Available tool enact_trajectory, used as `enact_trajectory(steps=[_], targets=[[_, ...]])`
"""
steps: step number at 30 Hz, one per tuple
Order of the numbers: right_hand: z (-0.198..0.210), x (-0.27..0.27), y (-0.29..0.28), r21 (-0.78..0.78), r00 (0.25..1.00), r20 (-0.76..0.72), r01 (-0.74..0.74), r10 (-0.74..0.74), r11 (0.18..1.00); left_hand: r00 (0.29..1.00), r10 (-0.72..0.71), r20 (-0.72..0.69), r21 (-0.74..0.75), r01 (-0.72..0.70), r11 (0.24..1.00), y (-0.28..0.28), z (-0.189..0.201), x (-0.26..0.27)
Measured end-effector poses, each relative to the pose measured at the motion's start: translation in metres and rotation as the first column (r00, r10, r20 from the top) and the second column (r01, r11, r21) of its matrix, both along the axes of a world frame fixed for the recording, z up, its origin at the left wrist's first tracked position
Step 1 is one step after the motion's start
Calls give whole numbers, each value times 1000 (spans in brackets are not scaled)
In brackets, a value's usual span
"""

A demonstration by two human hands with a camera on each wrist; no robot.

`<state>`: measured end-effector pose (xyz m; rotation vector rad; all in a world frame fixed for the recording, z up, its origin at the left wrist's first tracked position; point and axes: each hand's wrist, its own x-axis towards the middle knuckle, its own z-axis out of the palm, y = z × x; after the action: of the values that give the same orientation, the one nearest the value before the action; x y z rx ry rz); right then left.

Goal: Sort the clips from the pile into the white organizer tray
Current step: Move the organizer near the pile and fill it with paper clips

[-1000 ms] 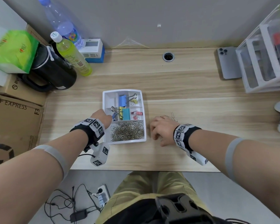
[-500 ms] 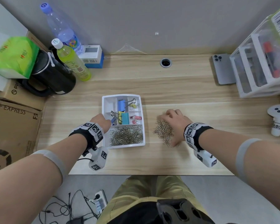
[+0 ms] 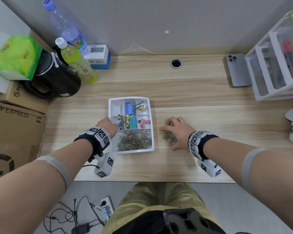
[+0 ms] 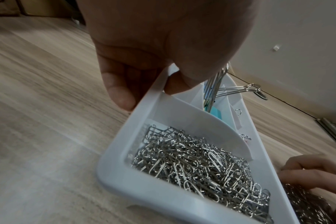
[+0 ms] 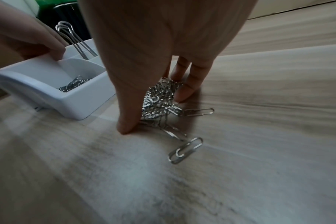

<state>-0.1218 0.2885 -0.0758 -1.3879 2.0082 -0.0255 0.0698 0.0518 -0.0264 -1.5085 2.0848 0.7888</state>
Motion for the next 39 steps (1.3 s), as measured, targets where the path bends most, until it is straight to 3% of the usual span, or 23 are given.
enact_trajectory(steps=[14, 23, 33, 39], targets=[[-3, 10, -3, -101, 1000, 13, 1, 1, 995, 999, -48, 1, -13, 48, 999, 3, -5, -4], [-6, 9, -3, -124, 986, 131, 117, -101, 985, 999, -45, -8, -8, 45, 999, 4, -4, -6], [19, -1, -11, -59, 968, 173, 192, -179, 980, 1000, -23, 8, 25, 23, 999, 6, 3, -9], [43, 18, -34, -109, 949, 264, 207, -172, 972, 1000, 16, 19, 62, -17, 998, 5, 9, -14]])
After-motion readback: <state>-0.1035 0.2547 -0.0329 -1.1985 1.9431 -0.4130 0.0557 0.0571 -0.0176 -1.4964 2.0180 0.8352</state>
